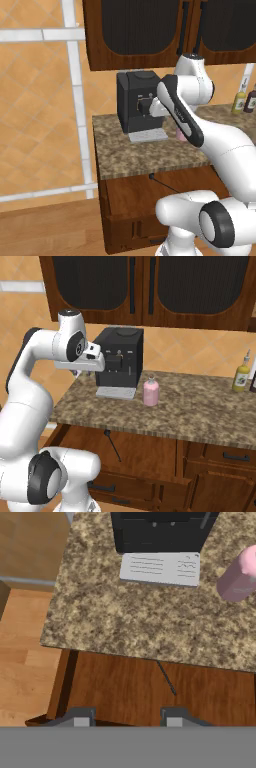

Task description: Pick the ladle from the drawer and place it on the counter.

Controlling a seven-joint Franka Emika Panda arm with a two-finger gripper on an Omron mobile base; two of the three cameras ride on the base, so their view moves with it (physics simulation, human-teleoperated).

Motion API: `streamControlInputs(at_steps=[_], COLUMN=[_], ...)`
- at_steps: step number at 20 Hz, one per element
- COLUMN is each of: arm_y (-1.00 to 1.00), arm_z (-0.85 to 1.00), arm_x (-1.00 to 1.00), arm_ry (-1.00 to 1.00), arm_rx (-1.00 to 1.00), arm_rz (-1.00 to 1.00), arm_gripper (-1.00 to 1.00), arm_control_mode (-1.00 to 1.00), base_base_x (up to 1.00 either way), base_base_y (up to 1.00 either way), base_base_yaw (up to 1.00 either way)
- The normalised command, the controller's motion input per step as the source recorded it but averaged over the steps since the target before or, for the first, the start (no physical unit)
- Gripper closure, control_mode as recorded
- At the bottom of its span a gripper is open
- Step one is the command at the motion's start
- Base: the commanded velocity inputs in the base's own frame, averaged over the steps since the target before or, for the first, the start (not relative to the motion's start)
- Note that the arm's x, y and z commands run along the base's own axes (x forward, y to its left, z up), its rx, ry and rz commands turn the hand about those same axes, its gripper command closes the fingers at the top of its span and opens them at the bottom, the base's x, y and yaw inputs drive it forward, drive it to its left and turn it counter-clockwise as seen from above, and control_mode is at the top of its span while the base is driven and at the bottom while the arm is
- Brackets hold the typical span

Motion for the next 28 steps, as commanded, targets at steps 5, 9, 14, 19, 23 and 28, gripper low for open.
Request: streamControlInputs(at_steps=[5,9,14,19,23,28], arm_y=[-0.06,-0.14,-0.03,0.00,0.00,0.00], arm_z=[-0.01,-0.01,0.00,0.00,0.00,-0.01], arm_x=[-0.25,-0.33,-0.21,0.00,-0.09,-0.12], arm_ry=[-0.01,-0.04,-0.03,0.00,0.00,0.00], arm_rx=[0.00,0.00,0.00,0.00,0.00,0.00], arm_rz=[0.00,0.00,0.00,0.00,0.00,0.01], arm_gripper=[-1.00,-1.00,-1.00,-1.00,-1.00,-1.00], arm_control_mode=[-1.00,-1.00,-1.00,-1.00,-1.00,1.00], base_base_x=[0.00,0.00,0.00,0.00,0.00,-0.64], base_base_y=[0.00,0.00,0.00,0.00,0.00,0.27], base_base_yaw=[0.00,0.00,0.00,0.00,0.00,0.01])
